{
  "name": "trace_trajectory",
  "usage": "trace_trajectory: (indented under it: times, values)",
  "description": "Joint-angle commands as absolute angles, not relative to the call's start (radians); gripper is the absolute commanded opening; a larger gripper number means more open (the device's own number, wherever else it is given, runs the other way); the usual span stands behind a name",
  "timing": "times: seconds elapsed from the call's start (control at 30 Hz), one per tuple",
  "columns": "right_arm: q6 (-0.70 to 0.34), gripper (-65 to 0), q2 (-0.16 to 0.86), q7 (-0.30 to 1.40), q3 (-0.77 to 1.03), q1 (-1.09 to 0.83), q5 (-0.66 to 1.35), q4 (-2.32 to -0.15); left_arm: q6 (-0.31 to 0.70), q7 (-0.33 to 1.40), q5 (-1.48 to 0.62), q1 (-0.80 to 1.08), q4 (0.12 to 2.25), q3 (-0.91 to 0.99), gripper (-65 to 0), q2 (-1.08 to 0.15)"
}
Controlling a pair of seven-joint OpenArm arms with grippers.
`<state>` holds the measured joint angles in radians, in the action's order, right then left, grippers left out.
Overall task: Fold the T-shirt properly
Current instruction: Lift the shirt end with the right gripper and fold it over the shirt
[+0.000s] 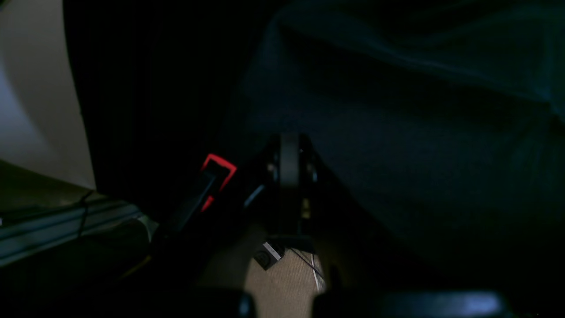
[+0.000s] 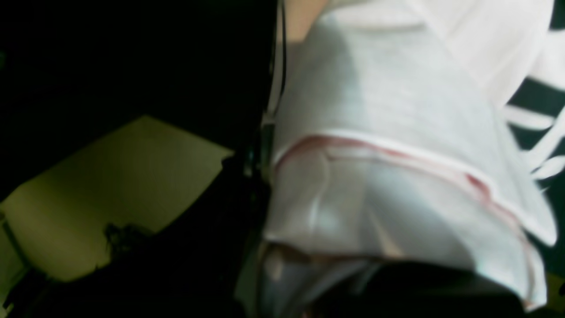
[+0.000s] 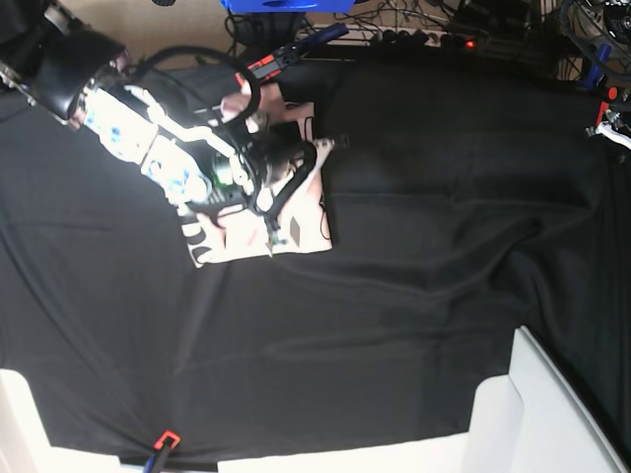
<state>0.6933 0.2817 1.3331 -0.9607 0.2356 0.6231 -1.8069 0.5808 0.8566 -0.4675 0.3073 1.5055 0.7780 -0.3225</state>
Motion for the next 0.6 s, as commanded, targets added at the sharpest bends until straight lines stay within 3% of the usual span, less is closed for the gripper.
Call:
trace_trajectory:
  times: [0.0, 0.23, 0.4, 0.57]
  values:
    - [0.698, -65.0, 0.280, 1.331, -0.969, 0.259, 0.628, -1.797, 0.582, 0.840, -0.475, 0.312, 1.520, 0.785, -64.2, -0.344]
    - [0.698, -65.0, 0.311, 1.291, -1.113, 0.343, 0.628, -1.650, 0.582, 0.839, -0.475, 0.314, 1.520, 0.785, -64.2, -0.344]
    - [0.698, -65.0, 0.325, 1.285, -1.115, 0.372, 0.628, -1.627, 0.582, 0.839, -0.475, 0.311, 1.520, 0.785, -64.2, -0.344]
    - [0.698, -65.0, 0.277, 1.285, -1.112, 0.392, 0.633, -1.632, 0.582, 0.842, -0.475, 0.308, 1.520, 0.785, -64.2, -0.344]
